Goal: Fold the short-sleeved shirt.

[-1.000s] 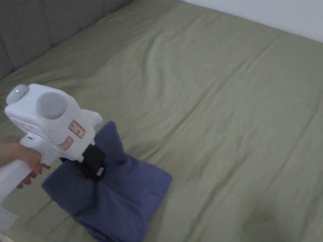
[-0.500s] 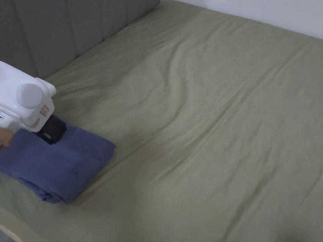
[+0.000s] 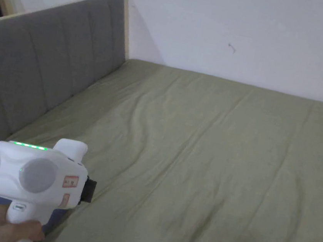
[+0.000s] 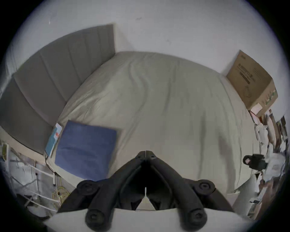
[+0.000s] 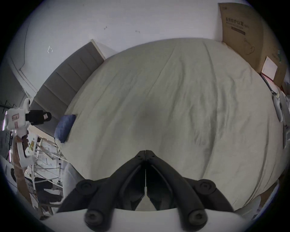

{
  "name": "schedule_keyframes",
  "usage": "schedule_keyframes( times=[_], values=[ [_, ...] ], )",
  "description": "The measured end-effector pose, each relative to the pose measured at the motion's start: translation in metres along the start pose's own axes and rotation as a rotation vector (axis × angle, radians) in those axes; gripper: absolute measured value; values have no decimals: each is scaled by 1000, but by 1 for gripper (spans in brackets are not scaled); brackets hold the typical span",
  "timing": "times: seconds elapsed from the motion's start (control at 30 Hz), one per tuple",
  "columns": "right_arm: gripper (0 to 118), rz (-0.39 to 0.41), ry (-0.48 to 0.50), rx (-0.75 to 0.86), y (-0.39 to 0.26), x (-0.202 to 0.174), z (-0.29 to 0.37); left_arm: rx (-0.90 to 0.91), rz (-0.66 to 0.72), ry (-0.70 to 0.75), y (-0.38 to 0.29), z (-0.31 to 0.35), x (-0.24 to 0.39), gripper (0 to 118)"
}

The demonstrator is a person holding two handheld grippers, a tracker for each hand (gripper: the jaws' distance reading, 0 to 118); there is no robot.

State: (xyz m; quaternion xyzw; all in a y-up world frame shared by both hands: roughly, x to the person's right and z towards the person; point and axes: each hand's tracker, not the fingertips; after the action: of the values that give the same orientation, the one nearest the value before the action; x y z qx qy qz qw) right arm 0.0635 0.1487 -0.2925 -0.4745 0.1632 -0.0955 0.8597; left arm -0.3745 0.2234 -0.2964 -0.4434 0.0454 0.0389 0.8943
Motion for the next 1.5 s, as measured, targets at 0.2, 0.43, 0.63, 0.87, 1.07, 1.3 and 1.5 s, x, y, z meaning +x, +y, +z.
schedule_keyframes(
  times=[0.2,0.43,0.63,0.87,1.07,1.3,1.5],
  values=[
    [0,93,-82,181,23,-1,48,222,-44,-17,-12,53,93,0],
    [0,159,-162,521,67,-22,112,522,-28,43,-16,105,159,0],
    [0,231,-290,722,79,-53,160,664,-84,89,-14,139,190,0],
    [0,202,-324,770,78,-61,186,717,-50,53,-4,165,200,0],
    [0,200,-362,765,71,-59,188,746,-86,97,-8,167,205,0],
    [0,220,-392,818,72,-67,190,790,-107,129,-8,166,210,0],
    [24,200,-409,843,73,-67,193,815,-78,126,-2,171,207,4]
  ],
)
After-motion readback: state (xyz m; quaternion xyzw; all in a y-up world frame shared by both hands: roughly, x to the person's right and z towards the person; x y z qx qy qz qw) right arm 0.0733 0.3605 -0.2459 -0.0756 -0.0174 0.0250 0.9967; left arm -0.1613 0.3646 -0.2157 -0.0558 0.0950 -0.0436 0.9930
